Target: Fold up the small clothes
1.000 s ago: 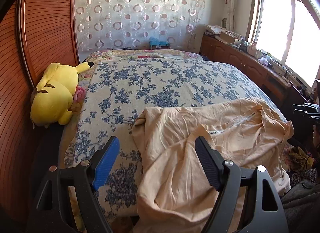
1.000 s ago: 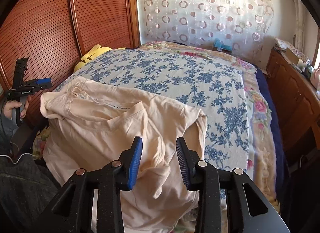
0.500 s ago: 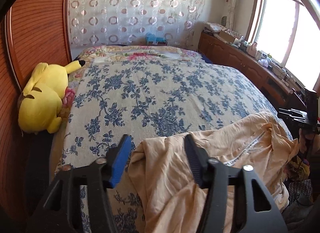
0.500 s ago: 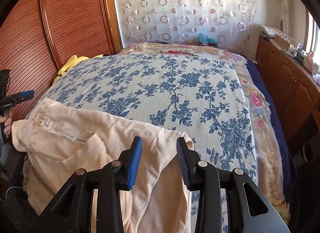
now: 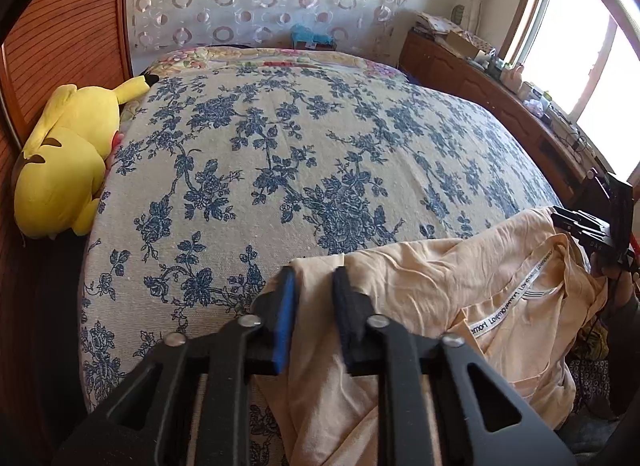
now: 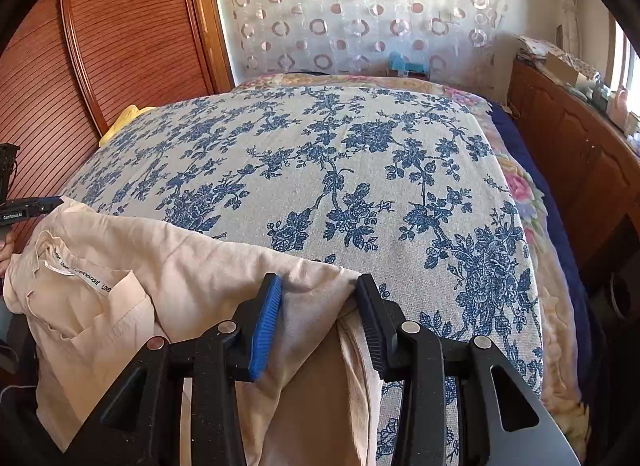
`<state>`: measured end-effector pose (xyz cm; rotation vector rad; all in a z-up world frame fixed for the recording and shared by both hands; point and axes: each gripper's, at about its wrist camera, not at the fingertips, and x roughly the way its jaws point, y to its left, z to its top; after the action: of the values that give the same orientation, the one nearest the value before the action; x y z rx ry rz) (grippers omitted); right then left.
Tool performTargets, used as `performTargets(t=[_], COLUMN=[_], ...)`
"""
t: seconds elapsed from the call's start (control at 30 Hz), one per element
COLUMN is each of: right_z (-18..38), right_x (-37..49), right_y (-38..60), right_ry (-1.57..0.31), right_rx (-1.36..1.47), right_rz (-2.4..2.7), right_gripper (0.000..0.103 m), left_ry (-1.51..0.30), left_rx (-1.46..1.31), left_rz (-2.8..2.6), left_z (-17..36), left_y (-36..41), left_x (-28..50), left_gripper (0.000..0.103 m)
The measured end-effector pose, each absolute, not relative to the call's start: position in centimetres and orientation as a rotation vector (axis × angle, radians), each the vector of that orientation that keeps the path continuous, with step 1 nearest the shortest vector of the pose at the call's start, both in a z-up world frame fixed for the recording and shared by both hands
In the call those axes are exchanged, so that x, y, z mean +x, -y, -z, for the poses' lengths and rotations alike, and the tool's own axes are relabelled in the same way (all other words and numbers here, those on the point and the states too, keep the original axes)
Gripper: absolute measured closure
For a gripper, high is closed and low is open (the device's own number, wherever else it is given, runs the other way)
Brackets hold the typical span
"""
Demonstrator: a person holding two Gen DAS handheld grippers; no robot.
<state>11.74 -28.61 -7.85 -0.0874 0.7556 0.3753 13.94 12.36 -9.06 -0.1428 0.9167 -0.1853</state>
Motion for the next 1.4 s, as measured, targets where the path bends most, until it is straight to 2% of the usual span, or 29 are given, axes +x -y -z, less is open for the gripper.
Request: performTargets(t=[0.03, 0.17, 0.23, 0.43, 0.5, 0.6, 0.63, 0.67, 0.93, 1.4], right_z=[8.0, 8.1, 8.2, 8.3, 8.2, 8.2, 8.2, 8.3, 8.3, 8.2], right_x=[11.8, 11.8, 11.6, 11.6, 11.5, 11.5, 11.5, 11.6, 11.5, 12.1], right_y=[28.8, 29.2, 29.3, 29.0, 29.0, 29.0, 29.1, 29.1, 29.1, 29.2], right_ry=[-0.753, -0.749, -0.747, -0.746, -0.745, -0.744, -0.744, -0.744, -0.749, -0.769], right_rx=[-0.082, -0.061, -0.054, -0.07, -0.071, -0.071, -0.071, -0.069, -0.062, -0.093], right_rz=[-0.377, -0.379, -0.378, -0.373, -0.374, -0.375, -0.377, -0.38, -0.382, -0.302], right_gripper=[0.062, 0.061, 0.061, 0.06, 0.059, 0.059, 0.058, 0.057, 0.045, 0.043], left_ry=[-0.903, -0.776, -0.782, -0.814, -0.804, -0.81, -0.815, -0.817, -0.877, -0.891], left_rx=[-0.147, -0.22, -0.275, -0.202, -0.195, -0.184, -0.168, -0.156, -0.062, -0.081], left_rz=[0.187, 0.134, 0.129, 0.074, 0.075, 0.096, 0.097, 0.098, 0.103, 0.094], left_z=[8.9, 7.1, 7.0, 7.5, 7.3, 7.3, 7.4, 7.5, 8.9, 10.2], left_y=[-12.4, -14.1, -15.3, -15.2, -15.3, -15.2, -14.9, -14.7, -12.7, -12.8], left_x=[13.8, 12.1, 11.8, 11.8, 11.7, 11.9, 12.0, 12.1, 13.1, 12.7], left_gripper=[0.092, 0.094, 0.094, 0.093, 0.09, 0.073, 0.061, 0.058, 0.058, 0.057])
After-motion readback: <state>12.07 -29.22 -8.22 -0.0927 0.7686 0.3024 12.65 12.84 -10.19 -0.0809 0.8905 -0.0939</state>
